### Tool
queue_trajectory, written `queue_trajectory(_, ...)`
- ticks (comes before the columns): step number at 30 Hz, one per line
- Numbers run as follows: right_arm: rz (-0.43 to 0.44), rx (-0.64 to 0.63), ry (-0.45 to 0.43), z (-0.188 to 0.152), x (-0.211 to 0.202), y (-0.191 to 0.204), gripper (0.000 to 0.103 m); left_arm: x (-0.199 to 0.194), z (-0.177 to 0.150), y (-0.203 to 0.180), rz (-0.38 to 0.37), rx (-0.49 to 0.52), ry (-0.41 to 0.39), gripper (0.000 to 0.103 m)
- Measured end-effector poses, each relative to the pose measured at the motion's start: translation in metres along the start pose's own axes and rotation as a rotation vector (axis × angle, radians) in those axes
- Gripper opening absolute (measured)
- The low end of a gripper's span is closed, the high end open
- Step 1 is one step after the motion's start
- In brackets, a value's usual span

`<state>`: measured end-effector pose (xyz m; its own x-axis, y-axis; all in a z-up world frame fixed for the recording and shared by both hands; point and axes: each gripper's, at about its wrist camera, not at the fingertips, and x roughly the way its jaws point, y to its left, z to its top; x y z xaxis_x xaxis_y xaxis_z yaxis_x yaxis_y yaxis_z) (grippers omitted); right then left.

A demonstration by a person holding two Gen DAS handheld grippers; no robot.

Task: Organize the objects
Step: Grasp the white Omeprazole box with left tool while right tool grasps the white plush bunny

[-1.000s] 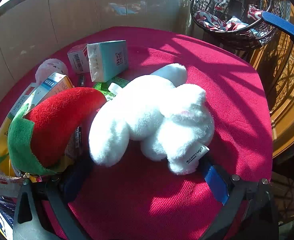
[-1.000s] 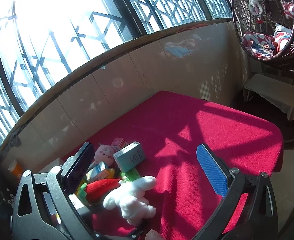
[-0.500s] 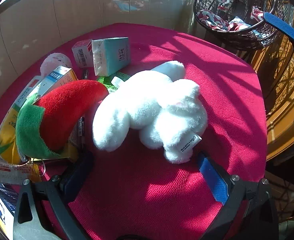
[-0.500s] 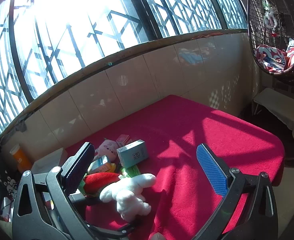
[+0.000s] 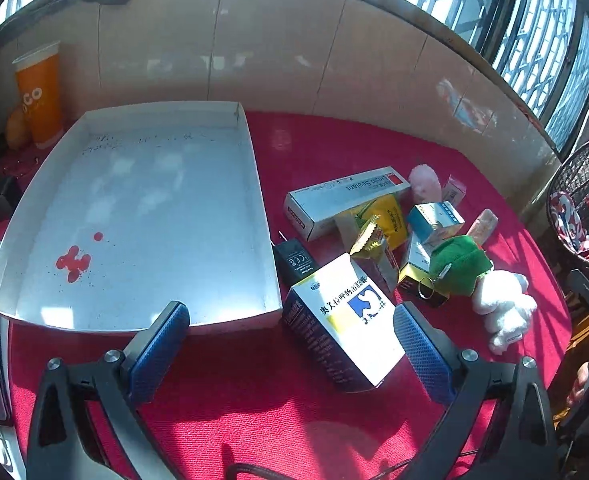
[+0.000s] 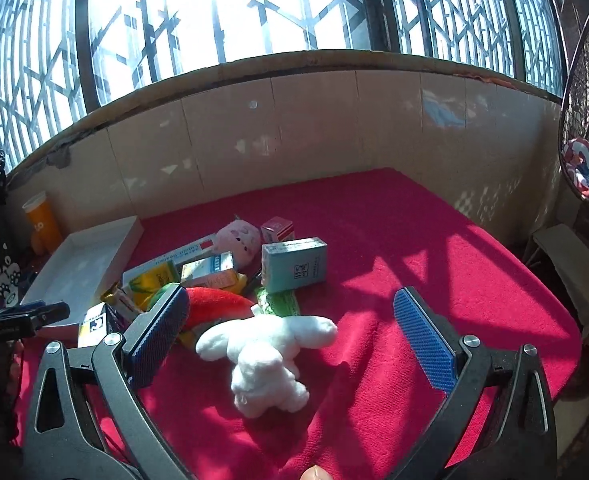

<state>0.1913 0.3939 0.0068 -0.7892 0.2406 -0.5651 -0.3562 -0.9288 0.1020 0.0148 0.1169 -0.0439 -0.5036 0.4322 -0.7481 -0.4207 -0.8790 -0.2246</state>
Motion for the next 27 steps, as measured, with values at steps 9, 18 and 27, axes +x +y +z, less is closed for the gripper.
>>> queue_trajectory(9, -0.023, -0.024, 0.172, -0.021, 0.056, 0.012, 0.103, 0.018, -0.026, -0.051, 0.021, 0.170, 0.098, 0.100)
queue_trajectory(18, -0.057, -0.062, 0.231, -0.030, 0.077, 0.023, 0.103, 0.050, -0.023, -0.046, 0.113, -0.002, 0.183, 0.094)
queue_trajectory(27, 0.003, -0.072, 0.275, -0.041, 0.081, 0.024, 0.052, 0.033, -0.042, -0.038, 0.055, 0.017, 0.125, 0.052)
